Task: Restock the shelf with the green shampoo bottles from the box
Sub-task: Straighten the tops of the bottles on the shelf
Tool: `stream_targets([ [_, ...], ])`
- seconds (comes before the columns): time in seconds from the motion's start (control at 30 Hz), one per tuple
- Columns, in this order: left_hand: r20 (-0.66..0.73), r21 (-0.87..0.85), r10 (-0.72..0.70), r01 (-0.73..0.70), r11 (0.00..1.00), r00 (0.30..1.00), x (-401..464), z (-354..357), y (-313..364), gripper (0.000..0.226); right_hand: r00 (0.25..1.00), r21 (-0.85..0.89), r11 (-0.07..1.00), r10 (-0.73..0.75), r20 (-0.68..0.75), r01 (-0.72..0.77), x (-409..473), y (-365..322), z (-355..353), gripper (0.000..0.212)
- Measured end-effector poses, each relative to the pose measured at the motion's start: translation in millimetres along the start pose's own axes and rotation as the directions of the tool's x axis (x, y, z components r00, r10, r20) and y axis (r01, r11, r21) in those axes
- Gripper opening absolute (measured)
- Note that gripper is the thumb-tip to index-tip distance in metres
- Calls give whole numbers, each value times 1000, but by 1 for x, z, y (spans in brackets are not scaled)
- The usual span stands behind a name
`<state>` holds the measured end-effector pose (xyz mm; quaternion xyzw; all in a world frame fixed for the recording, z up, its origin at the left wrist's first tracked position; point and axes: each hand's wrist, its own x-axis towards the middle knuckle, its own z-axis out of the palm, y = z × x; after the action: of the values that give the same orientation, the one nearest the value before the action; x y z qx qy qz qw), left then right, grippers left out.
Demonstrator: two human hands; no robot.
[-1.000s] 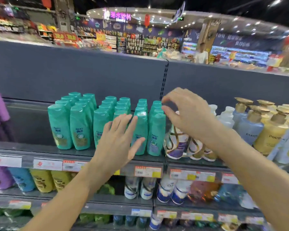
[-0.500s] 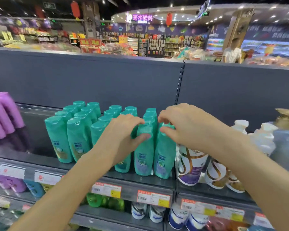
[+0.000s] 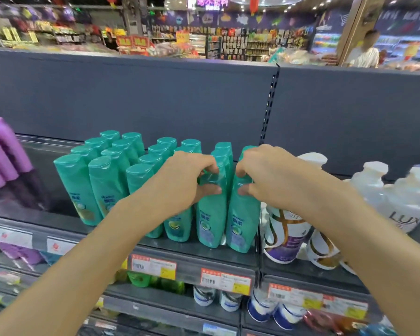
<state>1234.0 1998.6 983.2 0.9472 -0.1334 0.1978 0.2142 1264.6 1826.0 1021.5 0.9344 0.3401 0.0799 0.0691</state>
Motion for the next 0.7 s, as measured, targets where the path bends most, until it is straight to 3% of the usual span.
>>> stream_targets([
  [0.27,28,62,114,-116,991,993,1,-19,-1,36,1000,60,998,24,-19,-23,-9,-2,-8,36],
  [0.37,-13,85,124,-122,989,992,21,-47,-5,16,996,101,994,50,-70,-43,-6,8,-32,23],
  [0.47,102,78,71,-79,994,992,49,-61,-4,11,995,44,998,41,-92,-37,10,18,-55,15],
  [0.6,316,106,24,-60,993,949,70,-43,0,19,990,-63,998,27,141,-18,37,19,-52,26],
  [0.7,375,143,-4,-53,988,927,71,-30,-4,28,964,-86,996,17,265,6,46,22,-37,31],
])
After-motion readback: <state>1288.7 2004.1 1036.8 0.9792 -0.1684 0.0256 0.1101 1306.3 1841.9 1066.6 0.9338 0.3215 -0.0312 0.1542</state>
